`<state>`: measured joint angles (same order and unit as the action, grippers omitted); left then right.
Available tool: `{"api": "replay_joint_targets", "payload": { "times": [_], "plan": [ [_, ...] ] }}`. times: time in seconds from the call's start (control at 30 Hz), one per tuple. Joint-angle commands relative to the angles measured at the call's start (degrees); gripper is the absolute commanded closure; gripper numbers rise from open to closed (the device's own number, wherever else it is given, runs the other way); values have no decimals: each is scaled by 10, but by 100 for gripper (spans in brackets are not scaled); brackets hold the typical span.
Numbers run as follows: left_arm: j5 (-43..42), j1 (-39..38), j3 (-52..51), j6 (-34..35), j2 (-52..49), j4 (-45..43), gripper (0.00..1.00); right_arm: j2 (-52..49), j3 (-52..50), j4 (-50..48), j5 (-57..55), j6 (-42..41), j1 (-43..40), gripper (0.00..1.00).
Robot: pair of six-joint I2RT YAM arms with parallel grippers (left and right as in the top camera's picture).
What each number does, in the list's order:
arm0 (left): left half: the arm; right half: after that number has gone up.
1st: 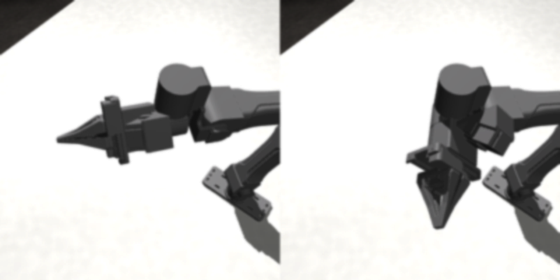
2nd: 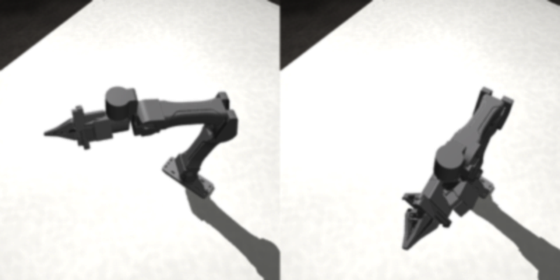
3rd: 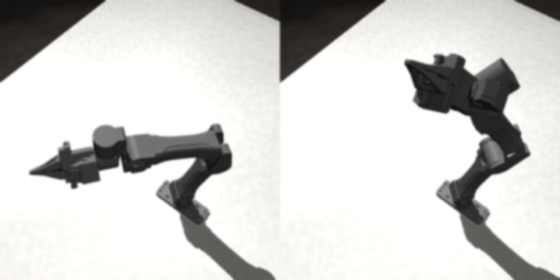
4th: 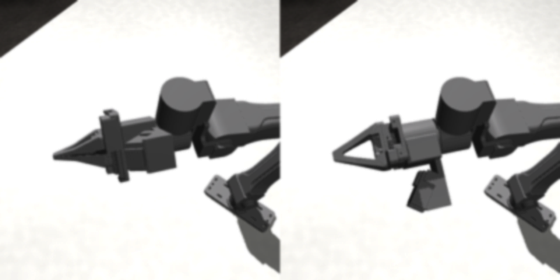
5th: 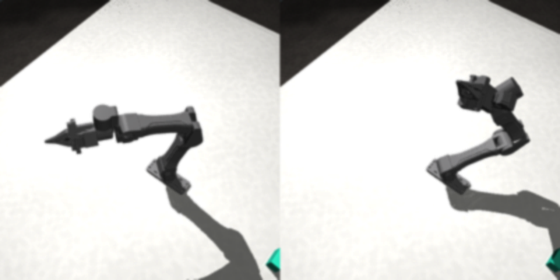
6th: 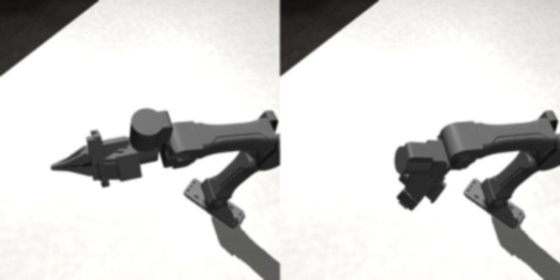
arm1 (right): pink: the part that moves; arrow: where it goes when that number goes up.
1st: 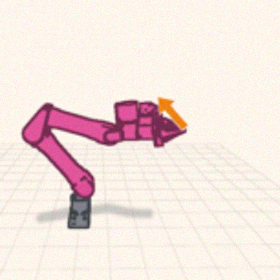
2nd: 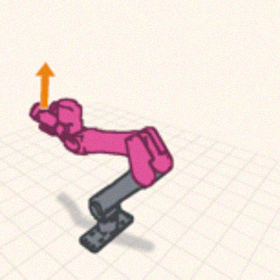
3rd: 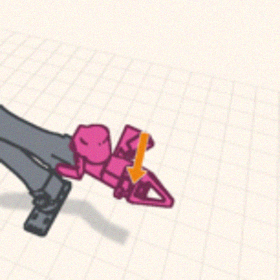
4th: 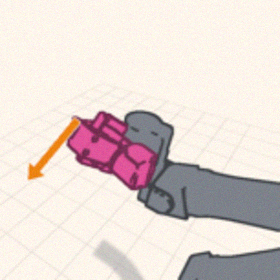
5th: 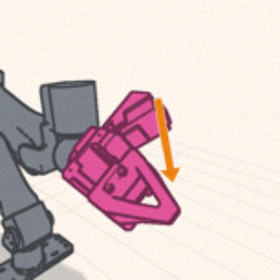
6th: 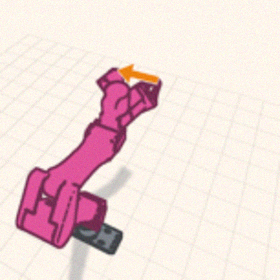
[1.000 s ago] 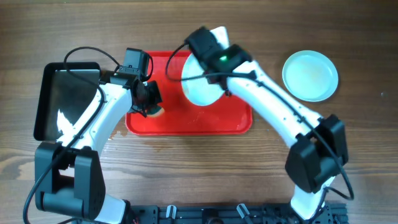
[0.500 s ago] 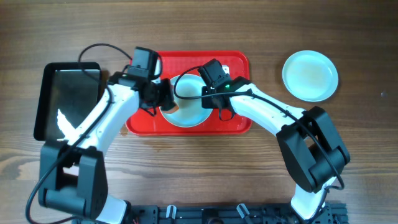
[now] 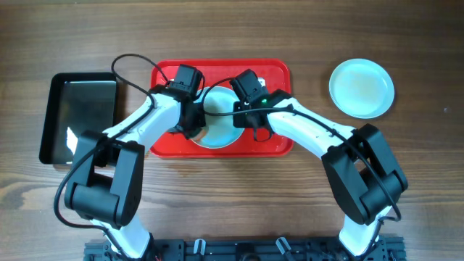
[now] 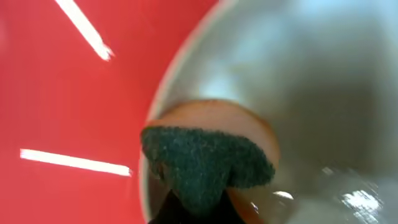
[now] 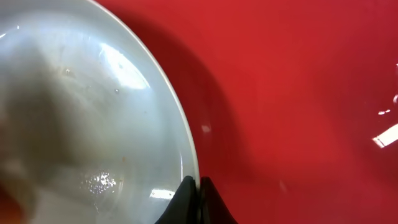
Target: Clean dirty plates on tray and stack at the side
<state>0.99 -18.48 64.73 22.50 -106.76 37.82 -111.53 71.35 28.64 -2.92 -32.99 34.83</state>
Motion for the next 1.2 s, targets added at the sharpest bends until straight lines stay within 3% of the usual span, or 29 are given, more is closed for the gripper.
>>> {"api": "replay_joint_targets", "payload": {
  "times": [0.0,0.3,0.47,0.53,0.6,0.67,0.77,0.87,0.97,1.0,1.03,1.1,1.13,1.17],
  "plan": [
    [235,4,-3,-13,-16,-25,96,4,-6,8,-9,-1,0,96],
    [377,3,-3,-12,-16,-93,96,3,-6,14,-9,-2,0,96],
    [381,3,-3,-9,-16,-120,96,4,-6,14,-8,-2,0,96],
    [381,3,-1,33,4,-115,96,4,-6,15,-9,-1,0,96],
    [327,5,-1,70,58,-92,96,4,-6,12,-15,-1,0,96],
    [167,14,-1,69,122,-46,96,16,6,14,-60,0,0,96],
    [100,19,-1,69,128,0,96,48,26,17,-99,30,0,96],
    [60,19,-2,69,109,48,96,120,64,35,-190,124,0,96],
    [23,19,-9,69,94,51,96,209,70,28,-358,269,2,96],
    [22,19,-10,69,93,51,96,228,70,31,-367,288,2,96],
    [22,19,-10,69,93,51,96,238,70,42,-351,281,2,96],
    [22,19,-10,70,93,51,96,237,69,57,-256,259,-1,80],
    [22,19,-10,69,93,52,95,214,61,46,-137,218,-9,68],
    [22,19,-10,69,93,54,95,190,56,32,-86,203,-15,65]
  ]
}}
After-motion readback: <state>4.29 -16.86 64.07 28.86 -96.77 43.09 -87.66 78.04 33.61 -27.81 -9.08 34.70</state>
